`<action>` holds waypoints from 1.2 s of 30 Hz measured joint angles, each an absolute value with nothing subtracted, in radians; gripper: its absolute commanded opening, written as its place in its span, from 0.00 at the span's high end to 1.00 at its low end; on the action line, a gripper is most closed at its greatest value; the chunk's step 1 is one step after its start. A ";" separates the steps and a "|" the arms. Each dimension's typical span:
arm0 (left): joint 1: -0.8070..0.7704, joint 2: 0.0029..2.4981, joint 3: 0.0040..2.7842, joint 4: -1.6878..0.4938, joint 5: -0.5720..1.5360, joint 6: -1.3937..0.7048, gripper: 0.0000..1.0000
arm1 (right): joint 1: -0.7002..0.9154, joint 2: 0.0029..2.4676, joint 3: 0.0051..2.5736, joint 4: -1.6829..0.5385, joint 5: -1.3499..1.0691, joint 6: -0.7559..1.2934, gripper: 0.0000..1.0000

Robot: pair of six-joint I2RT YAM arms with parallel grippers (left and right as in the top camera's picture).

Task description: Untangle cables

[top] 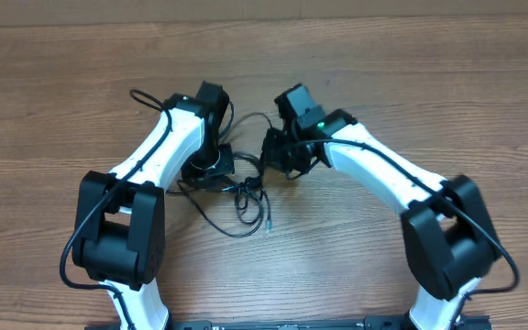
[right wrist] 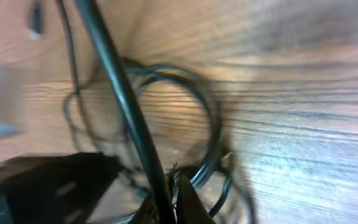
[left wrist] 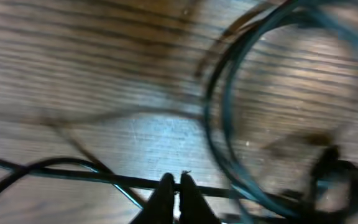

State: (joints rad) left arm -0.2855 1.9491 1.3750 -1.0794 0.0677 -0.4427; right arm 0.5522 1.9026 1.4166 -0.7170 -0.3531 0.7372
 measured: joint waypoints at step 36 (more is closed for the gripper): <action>-0.259 1.949 1.342 -1.022 0.212 -0.382 0.96 | 0.432 1.615 1.605 -0.794 -0.218 0.599 0.96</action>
State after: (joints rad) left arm -0.2592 1.9491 1.3422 -1.0222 0.2123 -0.3824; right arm 0.4320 1.6146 1.6047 -0.7944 -0.2184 0.5987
